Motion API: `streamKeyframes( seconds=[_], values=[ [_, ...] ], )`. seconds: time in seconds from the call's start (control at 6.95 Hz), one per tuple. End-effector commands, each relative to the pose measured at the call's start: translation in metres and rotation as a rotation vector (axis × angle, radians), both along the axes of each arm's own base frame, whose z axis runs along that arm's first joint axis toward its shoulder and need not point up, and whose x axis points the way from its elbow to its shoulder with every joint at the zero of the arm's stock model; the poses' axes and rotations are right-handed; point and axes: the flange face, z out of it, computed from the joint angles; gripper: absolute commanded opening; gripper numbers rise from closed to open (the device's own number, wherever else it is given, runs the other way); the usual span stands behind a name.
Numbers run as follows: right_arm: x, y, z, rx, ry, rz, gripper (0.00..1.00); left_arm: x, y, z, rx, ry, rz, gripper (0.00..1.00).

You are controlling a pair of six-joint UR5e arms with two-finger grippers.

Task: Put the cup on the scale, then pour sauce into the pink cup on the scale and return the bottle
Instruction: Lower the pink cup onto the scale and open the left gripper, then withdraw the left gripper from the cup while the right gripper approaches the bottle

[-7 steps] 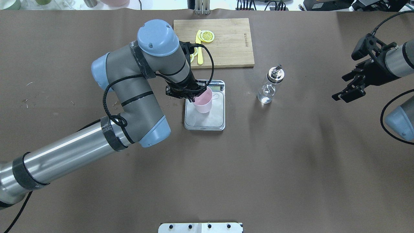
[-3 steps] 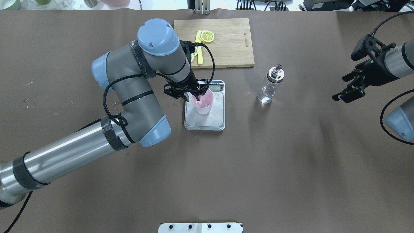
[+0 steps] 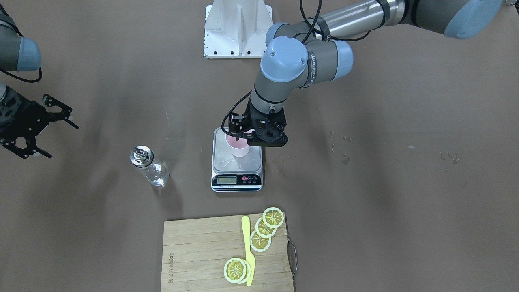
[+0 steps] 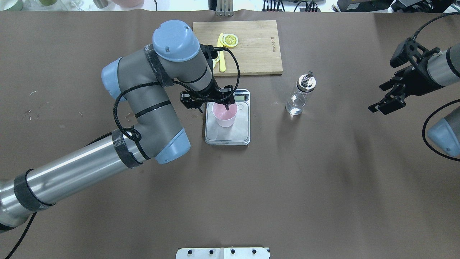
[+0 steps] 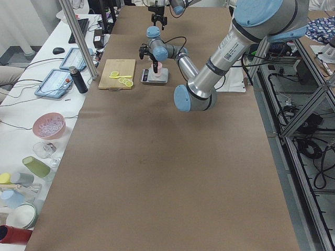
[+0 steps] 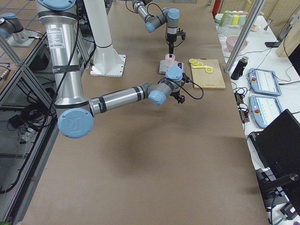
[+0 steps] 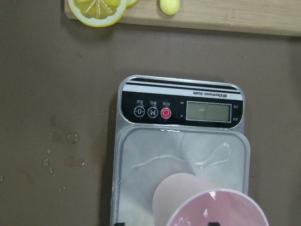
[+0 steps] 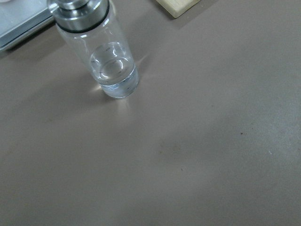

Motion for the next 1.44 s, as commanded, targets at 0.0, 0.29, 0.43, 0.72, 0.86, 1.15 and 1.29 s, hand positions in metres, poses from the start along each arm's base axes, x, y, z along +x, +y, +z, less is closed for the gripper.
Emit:
streamKeyframes(
  seconds=[0.0,0.29,0.43,0.72,0.86,1.15,1.29],
  values=[
    [-0.002,0.000,0.001,-0.001,0.001,-0.003,1.00,-0.009,0.004,-0.007,0.009,0.017,0.004,0.93],
    [-0.013,0.001,-0.011,0.019,-0.010,-0.021,1.00,-0.071,-0.003,0.021,0.040,0.037,0.018,0.97],
    [-0.022,-0.003,-0.023,0.037,-0.021,-0.032,1.00,-0.122,-0.016,0.051,0.052,0.046,0.043,0.97],
    [-0.041,0.001,-0.028,0.080,-0.047,-0.037,1.00,-0.174,-0.035,0.081,0.086,0.025,0.037,0.97],
    [-0.059,0.005,-0.015,0.081,-0.095,0.029,1.00,-0.195,-0.032,0.089,0.107,0.008,0.040,0.97],
    [-0.069,0.007,-0.005,0.092,-0.223,0.111,1.00,-0.256,-0.040,0.100,0.137,-0.016,0.046,0.97],
    [-0.068,0.006,-0.008,0.091,-0.231,0.124,1.00,-0.275,-0.048,0.104,0.137,-0.021,0.025,0.97]
  ],
)
